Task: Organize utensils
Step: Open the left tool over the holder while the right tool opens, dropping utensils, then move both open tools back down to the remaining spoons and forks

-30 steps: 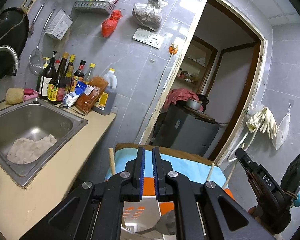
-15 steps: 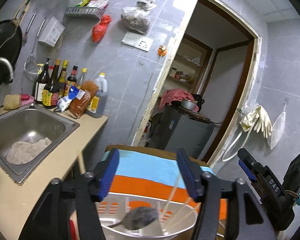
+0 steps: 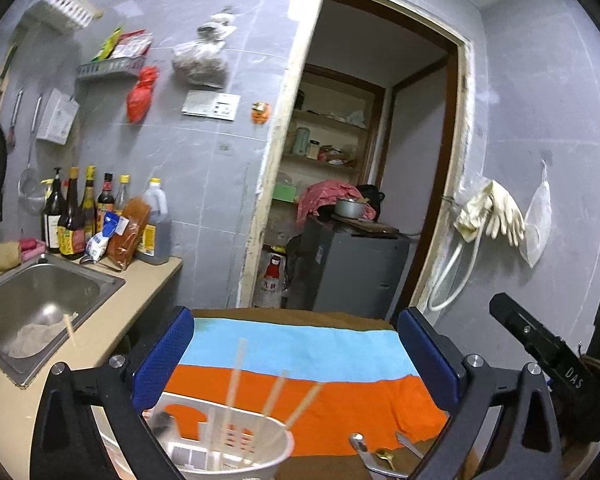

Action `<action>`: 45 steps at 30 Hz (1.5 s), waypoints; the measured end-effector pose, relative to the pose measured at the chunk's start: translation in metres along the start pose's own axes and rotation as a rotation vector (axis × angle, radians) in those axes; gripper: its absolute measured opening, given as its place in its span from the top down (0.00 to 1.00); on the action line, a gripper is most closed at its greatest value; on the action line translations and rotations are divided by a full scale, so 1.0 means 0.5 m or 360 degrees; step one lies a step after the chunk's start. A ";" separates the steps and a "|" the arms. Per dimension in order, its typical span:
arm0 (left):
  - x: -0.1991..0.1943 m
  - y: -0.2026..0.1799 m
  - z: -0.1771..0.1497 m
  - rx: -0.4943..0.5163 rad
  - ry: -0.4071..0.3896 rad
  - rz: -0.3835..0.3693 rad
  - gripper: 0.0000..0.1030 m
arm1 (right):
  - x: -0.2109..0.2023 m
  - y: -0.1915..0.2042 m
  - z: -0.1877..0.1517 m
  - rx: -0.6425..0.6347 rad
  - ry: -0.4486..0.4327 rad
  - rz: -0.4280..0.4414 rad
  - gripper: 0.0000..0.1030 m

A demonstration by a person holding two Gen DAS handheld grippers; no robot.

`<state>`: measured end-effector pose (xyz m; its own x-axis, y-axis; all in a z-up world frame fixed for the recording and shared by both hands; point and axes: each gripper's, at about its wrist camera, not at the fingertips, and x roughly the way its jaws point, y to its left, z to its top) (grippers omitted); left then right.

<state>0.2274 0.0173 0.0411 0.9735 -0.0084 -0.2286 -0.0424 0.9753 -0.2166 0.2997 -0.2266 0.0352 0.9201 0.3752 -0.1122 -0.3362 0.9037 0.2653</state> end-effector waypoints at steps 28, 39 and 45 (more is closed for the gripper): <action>0.088 -0.150 -0.187 0.0012 0.0420 -0.0090 0.00 | -0.019 -0.300 -0.114 0.0062 0.0466 -0.0281 0.02; 0.191 -0.135 -0.281 -0.0065 0.0662 -0.0076 0.01 | 0.046 -0.351 -0.229 0.0108 0.0751 -0.0185 0.18; 0.237 -0.123 -0.314 -0.0119 0.0781 -0.0115 0.20 | 0.079 -0.340 -0.271 0.0057 0.0883 -0.0039 0.53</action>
<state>0.3103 -0.0785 -0.1217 0.7546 -0.1955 -0.6263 -0.0127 0.9501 -0.3118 0.3660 -0.3373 -0.1443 0.6807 0.4154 -0.6034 -0.3003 0.9095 0.2874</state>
